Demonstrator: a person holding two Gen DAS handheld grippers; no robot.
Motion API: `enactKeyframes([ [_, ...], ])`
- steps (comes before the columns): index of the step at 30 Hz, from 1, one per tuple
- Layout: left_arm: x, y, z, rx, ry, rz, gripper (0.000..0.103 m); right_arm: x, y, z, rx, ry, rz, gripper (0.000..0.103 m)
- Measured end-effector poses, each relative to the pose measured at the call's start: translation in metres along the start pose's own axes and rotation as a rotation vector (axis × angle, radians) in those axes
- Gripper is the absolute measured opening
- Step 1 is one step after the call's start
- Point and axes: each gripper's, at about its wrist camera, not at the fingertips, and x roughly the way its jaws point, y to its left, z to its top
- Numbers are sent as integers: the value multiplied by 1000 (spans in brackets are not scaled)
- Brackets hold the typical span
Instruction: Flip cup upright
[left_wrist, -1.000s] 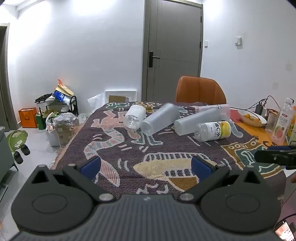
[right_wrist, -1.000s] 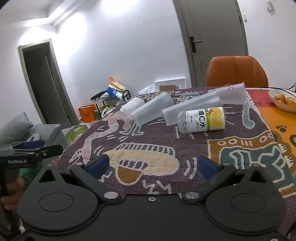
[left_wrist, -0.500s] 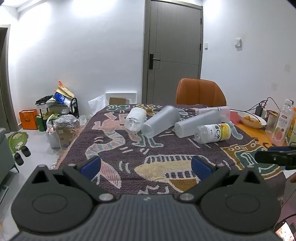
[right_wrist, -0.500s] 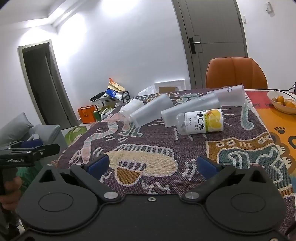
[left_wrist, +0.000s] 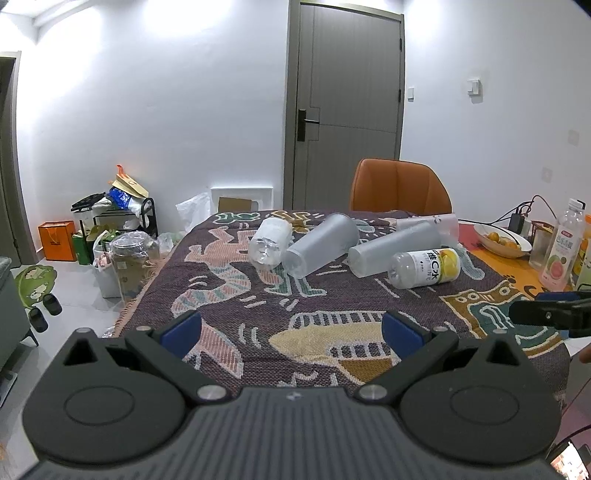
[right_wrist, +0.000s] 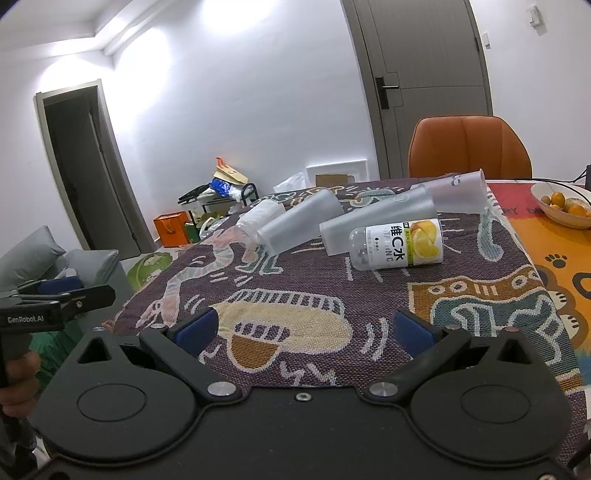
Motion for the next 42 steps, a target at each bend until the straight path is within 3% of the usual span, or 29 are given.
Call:
enactKeyframes([
  [42, -6, 5, 3, 1, -23, 2, 103, -3, 0, 1, 0, -18, -8, 103],
])
